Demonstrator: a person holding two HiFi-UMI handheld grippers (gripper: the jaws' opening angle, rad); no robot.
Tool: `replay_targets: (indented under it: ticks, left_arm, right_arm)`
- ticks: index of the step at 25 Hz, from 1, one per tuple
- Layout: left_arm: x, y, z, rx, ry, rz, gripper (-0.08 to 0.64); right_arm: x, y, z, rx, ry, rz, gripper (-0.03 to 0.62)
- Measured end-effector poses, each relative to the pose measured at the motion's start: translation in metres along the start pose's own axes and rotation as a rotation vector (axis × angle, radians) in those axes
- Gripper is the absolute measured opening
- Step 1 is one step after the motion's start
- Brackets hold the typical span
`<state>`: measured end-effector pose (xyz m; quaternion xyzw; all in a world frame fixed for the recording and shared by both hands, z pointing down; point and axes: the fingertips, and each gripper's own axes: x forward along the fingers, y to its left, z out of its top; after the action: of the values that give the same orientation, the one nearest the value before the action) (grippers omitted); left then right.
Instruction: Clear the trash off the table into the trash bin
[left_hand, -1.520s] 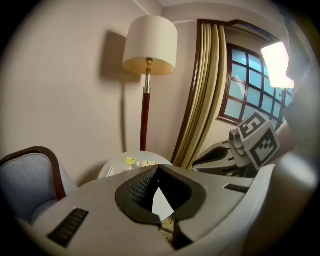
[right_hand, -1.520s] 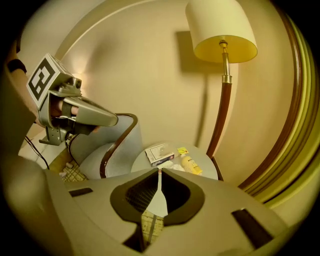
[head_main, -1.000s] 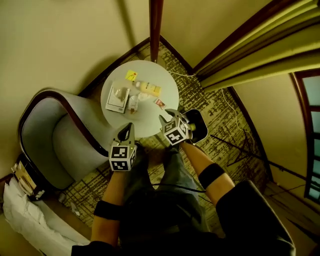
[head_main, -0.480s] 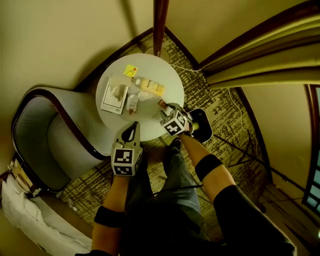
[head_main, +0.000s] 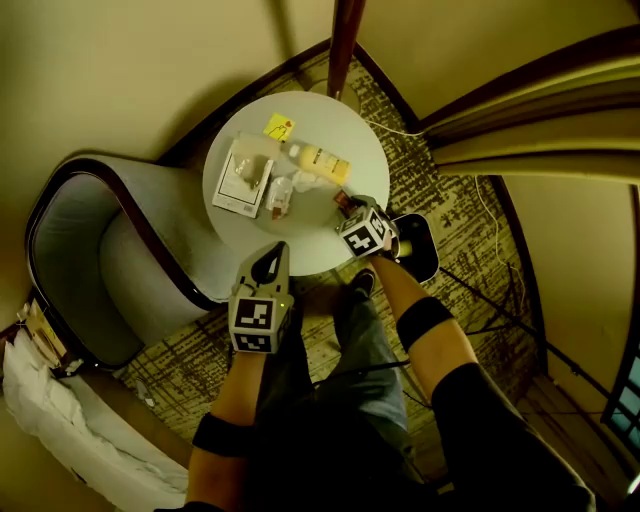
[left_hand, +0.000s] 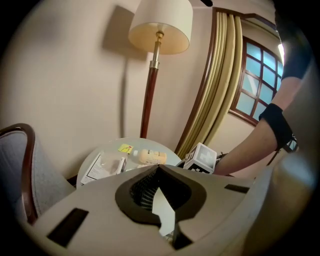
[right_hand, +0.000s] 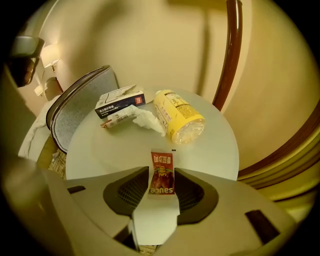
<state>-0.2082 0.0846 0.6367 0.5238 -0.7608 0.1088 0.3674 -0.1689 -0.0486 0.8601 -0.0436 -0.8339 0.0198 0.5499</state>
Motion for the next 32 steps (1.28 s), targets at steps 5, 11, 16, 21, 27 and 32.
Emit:
replay_targets:
  ticks: [5,11,16,21,27,32]
  left_arm:
    - [-0.005,0.003,-0.008,-0.008,0.01,0.006,0.0]
    - [-0.009,0.001,-0.01,-0.006,0.011,0.01,0.0]
    - [-0.016,-0.002,-0.005,-0.006,0.005,0.01,0.0]
    - [-0.032,-0.01,0.014,0.003,-0.013,0.014,0.0]
    - [-0.056,-0.011,0.032,0.039,-0.066,0.042,0.0]
    - [-0.08,-0.02,0.054,0.03,-0.118,0.04,0.0]
  right_arm:
    - [0.001,0.003,-0.004,-0.013,0.021,0.011,0.077]
    - [-0.013,0.007,0.002,-0.014,0.001,0.006,0.041]
    - [-0.036,0.019,0.009,-0.015,-0.035,0.021,0.04]
    - [-0.094,0.035,0.034,-0.033,-0.123,0.038,0.04]
    - [-0.174,0.054,0.066,-0.034,-0.262,0.049,0.04]
    - [-0.25,0.071,0.098,-0.017,-0.438,0.058,0.04]
